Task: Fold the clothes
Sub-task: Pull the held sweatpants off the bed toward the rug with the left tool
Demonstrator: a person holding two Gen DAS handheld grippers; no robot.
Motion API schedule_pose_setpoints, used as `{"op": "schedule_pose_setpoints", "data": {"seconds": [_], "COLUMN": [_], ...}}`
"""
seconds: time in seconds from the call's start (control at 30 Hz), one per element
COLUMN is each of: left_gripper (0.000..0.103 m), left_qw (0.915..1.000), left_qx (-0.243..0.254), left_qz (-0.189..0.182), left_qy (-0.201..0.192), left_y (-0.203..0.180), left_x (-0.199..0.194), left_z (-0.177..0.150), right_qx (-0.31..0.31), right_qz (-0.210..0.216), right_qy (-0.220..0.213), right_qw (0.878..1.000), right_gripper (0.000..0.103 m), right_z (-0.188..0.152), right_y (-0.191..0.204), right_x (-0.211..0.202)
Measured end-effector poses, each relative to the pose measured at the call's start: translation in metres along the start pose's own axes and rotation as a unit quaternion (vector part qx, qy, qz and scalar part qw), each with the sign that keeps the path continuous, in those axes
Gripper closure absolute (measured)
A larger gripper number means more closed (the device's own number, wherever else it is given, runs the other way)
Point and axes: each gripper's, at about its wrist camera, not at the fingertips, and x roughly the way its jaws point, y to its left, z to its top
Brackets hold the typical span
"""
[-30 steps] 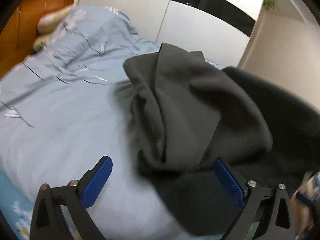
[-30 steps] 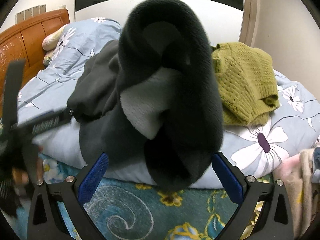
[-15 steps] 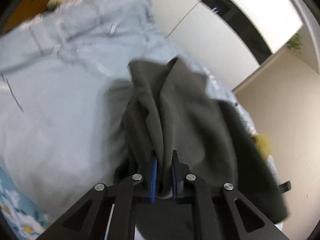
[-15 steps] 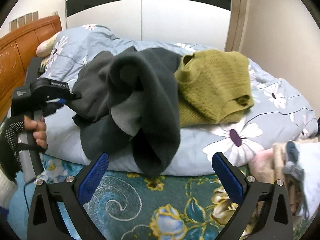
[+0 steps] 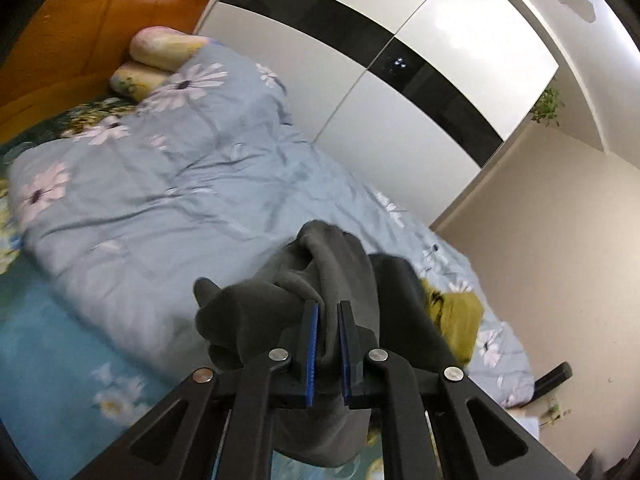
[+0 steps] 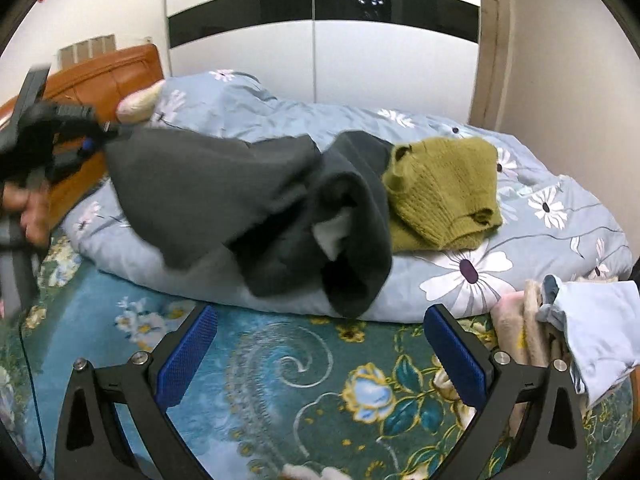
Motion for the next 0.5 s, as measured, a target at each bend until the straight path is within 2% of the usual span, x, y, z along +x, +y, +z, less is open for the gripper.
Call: {"op": "schedule_pose_setpoints", "data": {"seconds": [0.2, 0.4, 0.5], "left_gripper": [0.094, 0.094, 0.093], "left_qw": [0.9966, 0.9847, 0.9795], "left_qx": [0.005, -0.011, -0.036], "left_qz": [0.068, 0.154, 0.170], "left_qy": [0.046, 0.081, 0.102], "left_y": [0.051, 0.136, 0.171], "left_x": [-0.056, -0.108, -0.124], "left_z": [-0.050, -0.089, -0.102], "right_qx": [-0.015, -0.034, -0.039], "right_qz": [0.016, 0.027, 0.037], "right_qy": [-0.009, 0.007, 0.026], "right_qw": [1.000, 0.999, 0.998], "right_gripper": [0.000, 0.000, 0.000], "right_z": [-0.006, -0.022, -0.030], "right_y": [0.025, 0.049, 0.060], "right_x": [-0.030, -0.042, -0.040]}}
